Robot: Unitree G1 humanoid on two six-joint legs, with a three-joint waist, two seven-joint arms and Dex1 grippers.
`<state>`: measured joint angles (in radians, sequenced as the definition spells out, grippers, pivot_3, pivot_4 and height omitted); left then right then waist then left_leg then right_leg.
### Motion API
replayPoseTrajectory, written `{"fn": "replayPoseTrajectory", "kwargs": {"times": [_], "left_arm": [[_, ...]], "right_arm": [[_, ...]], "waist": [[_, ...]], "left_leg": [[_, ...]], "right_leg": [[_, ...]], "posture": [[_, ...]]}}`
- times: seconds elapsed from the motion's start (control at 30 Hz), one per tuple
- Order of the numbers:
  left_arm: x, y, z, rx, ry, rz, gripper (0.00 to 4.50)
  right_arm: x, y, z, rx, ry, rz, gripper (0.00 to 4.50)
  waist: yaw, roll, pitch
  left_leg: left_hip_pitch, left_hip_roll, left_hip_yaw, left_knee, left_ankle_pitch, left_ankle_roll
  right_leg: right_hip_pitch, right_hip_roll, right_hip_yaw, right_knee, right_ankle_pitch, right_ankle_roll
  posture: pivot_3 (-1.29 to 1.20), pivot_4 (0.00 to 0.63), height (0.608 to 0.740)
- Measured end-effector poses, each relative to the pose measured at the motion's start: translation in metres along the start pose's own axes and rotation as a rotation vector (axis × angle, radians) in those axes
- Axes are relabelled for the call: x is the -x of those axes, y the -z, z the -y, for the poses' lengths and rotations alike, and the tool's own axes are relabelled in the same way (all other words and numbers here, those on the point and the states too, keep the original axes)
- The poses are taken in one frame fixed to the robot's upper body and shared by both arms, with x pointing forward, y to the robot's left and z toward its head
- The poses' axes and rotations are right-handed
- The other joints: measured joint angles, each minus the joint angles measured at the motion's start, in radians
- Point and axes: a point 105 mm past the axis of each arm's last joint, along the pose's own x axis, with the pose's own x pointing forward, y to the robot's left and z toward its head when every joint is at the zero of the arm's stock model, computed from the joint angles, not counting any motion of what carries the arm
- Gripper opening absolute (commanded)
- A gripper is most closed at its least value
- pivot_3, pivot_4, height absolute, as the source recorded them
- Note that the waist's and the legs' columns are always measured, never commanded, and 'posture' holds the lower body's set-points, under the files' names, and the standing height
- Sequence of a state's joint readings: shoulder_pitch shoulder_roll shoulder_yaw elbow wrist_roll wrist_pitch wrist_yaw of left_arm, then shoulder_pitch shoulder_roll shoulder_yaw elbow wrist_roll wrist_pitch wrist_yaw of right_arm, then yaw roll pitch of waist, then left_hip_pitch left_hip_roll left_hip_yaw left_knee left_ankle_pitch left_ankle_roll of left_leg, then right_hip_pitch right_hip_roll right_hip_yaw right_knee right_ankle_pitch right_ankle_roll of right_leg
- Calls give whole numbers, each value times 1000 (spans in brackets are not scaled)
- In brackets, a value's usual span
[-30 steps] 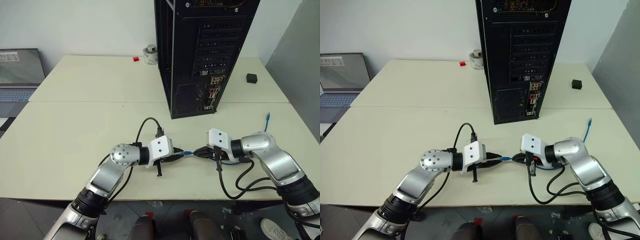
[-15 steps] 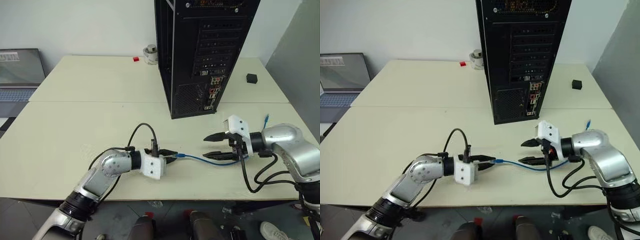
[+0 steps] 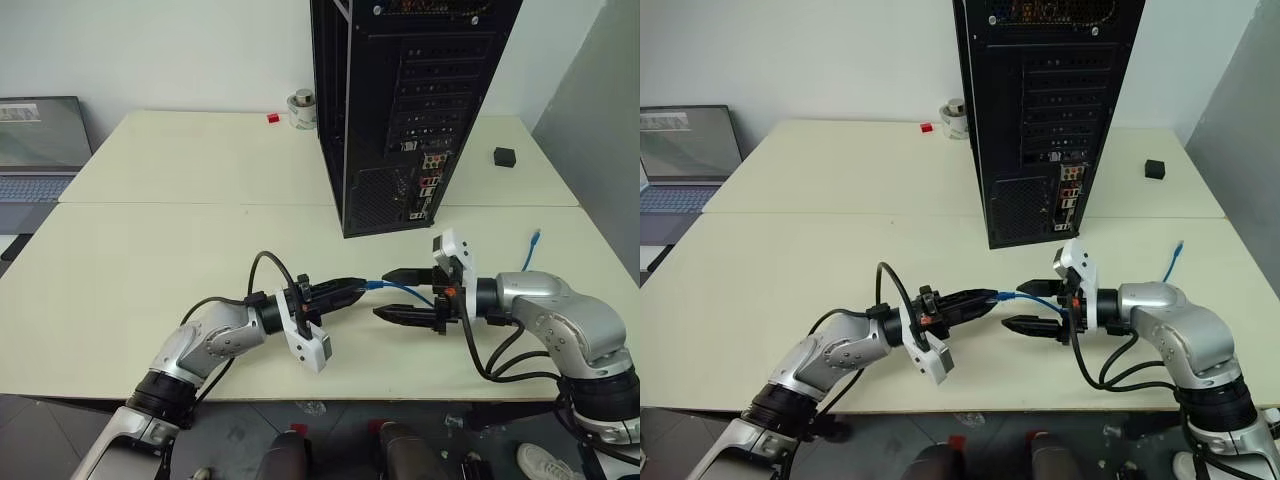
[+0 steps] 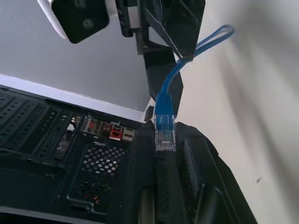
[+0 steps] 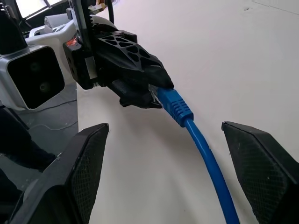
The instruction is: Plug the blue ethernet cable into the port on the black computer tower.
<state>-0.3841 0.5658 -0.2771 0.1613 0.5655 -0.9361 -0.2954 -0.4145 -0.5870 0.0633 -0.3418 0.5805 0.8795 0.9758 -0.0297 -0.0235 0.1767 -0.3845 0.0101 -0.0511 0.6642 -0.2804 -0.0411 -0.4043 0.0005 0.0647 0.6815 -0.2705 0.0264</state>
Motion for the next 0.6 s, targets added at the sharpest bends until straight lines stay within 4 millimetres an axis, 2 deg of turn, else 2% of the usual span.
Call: {"fn": "replayPoseTrajectory", "kwargs": {"times": [0.37, 0.5, 0.6], "left_arm": [[0, 0, 1, -17, -1, 1, 288], [0, -1, 0, -20, -3, 4, 288], [0, -1, 0, -22, -4, 5, 288]], "right_arm": [[-4, -7, 1, -54, -37, 35, 4096], [-6, -7, 6, -76, -22, 45, 3451], [-7, -11, 9, -69, -21, 50, 2671]], "waist": [[0, 0, 0], [0, 0, 0], [0, 0, 0]], "left_leg": [[0, 0, 0, 0, 0, 0], [0, 0, 0, 0, 0, 0], [0, 0, 0, 0, 0, 0]], "right_leg": [[0, 0, -1, 0, 0, 0], [0, 0, -1, 0, 0, 0], [0, 0, -1, 0, 0, 0]], "posture": [[0, 150, 740], [0, 150, 740], [0, 150, 740]]}}
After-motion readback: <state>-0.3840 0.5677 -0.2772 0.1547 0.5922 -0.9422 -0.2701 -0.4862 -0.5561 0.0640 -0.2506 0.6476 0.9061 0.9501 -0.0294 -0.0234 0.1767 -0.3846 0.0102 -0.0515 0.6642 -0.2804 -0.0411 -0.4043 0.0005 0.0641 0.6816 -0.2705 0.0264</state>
